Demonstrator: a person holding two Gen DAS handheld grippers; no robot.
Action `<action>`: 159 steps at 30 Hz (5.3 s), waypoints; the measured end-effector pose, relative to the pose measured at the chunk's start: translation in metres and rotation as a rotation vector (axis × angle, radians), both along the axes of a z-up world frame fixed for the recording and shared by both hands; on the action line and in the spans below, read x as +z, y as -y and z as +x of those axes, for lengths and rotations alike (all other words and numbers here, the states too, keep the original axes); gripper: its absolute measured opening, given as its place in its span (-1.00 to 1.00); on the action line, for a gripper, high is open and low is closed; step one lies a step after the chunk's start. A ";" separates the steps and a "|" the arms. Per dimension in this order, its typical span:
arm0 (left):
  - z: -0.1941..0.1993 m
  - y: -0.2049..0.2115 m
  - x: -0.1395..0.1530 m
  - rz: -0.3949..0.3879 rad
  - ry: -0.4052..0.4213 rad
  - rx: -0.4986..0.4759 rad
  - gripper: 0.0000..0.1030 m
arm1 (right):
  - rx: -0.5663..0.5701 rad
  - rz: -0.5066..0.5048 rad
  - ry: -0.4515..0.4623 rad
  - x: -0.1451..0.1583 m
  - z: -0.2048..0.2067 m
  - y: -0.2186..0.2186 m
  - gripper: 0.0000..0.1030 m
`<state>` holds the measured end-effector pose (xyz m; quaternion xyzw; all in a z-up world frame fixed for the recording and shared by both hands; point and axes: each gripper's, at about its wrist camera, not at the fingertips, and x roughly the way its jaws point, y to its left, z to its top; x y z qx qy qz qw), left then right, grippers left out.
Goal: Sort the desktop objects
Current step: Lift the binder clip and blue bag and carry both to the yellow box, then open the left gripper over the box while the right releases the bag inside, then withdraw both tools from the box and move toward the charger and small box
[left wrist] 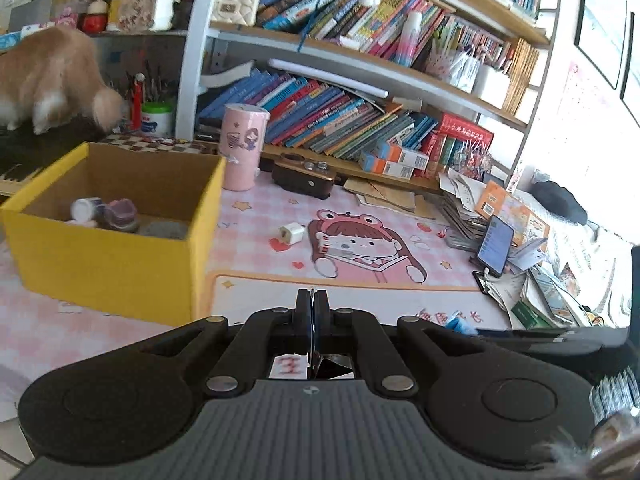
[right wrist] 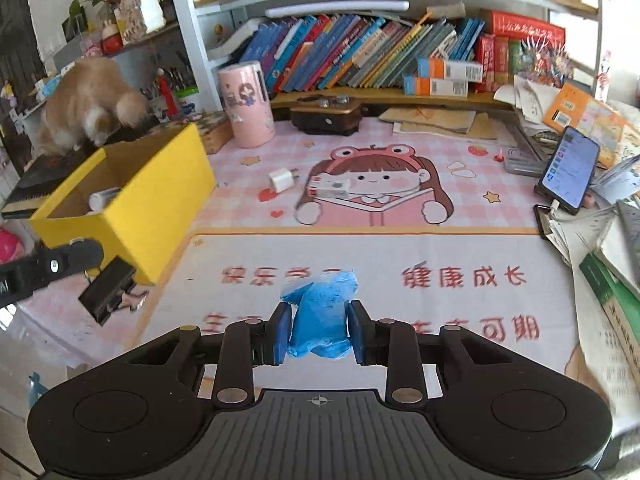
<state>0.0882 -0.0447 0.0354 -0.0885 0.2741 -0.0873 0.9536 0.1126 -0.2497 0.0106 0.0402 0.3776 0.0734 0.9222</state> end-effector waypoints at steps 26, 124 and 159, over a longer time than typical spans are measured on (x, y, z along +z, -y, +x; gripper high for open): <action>-0.103 -0.140 -0.003 -0.078 0.008 0.093 -0.97 | 0.139 -0.025 -0.004 0.011 -0.078 -0.150 -0.42; -0.054 -0.124 0.010 0.195 0.118 0.206 0.85 | -0.029 -0.088 0.215 0.022 -0.040 -0.137 0.12; -0.057 -0.035 -0.031 0.201 -0.108 -0.142 0.96 | -0.260 -0.136 -0.011 -0.014 -0.101 -0.077 0.49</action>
